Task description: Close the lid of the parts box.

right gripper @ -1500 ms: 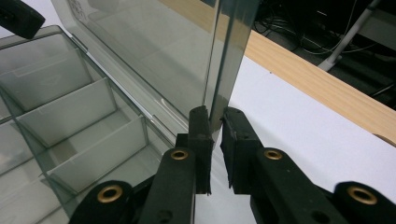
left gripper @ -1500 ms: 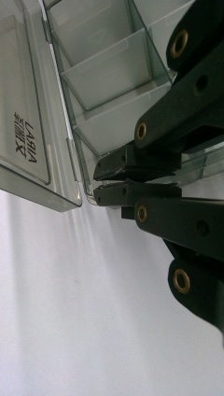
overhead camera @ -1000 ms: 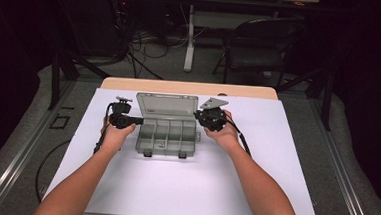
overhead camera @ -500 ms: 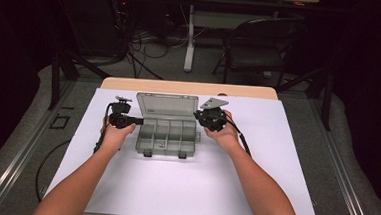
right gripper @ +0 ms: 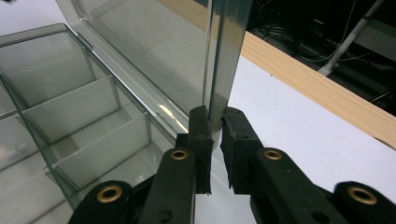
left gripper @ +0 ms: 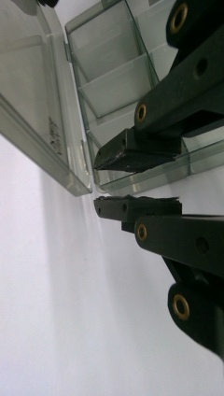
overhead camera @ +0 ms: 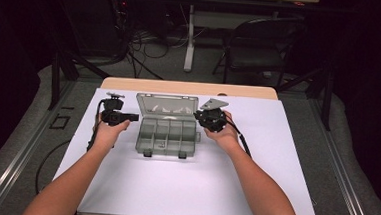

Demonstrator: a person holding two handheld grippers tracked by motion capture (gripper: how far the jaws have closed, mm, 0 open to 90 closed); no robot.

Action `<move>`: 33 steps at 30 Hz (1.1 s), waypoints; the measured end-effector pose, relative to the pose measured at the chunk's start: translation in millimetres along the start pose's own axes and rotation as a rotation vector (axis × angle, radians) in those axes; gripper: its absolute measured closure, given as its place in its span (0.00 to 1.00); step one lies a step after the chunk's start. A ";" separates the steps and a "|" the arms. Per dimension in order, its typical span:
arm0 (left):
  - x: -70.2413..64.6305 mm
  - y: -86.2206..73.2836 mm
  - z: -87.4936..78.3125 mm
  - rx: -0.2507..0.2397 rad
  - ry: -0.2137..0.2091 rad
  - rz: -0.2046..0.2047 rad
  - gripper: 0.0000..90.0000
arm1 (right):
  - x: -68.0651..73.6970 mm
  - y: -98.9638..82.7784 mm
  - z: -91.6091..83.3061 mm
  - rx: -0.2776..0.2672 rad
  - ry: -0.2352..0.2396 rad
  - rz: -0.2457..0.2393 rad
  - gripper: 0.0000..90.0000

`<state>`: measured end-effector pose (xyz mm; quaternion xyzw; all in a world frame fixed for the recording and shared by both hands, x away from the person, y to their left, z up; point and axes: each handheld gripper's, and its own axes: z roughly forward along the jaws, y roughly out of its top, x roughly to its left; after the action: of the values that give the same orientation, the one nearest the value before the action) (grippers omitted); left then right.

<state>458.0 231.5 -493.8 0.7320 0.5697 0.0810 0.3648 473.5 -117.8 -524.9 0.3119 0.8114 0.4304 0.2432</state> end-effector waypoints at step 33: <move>-44.1 74.7 -58.3 -0.078 0.035 0.109 0.93 | 2.2 -2.9 -0.5 -0.013 -0.011 -0.001 0.91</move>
<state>469.8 211.5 -391.9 0.7458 0.5317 0.1358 0.3777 470.8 -117.7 -527.4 0.3124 0.8075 0.4337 0.2495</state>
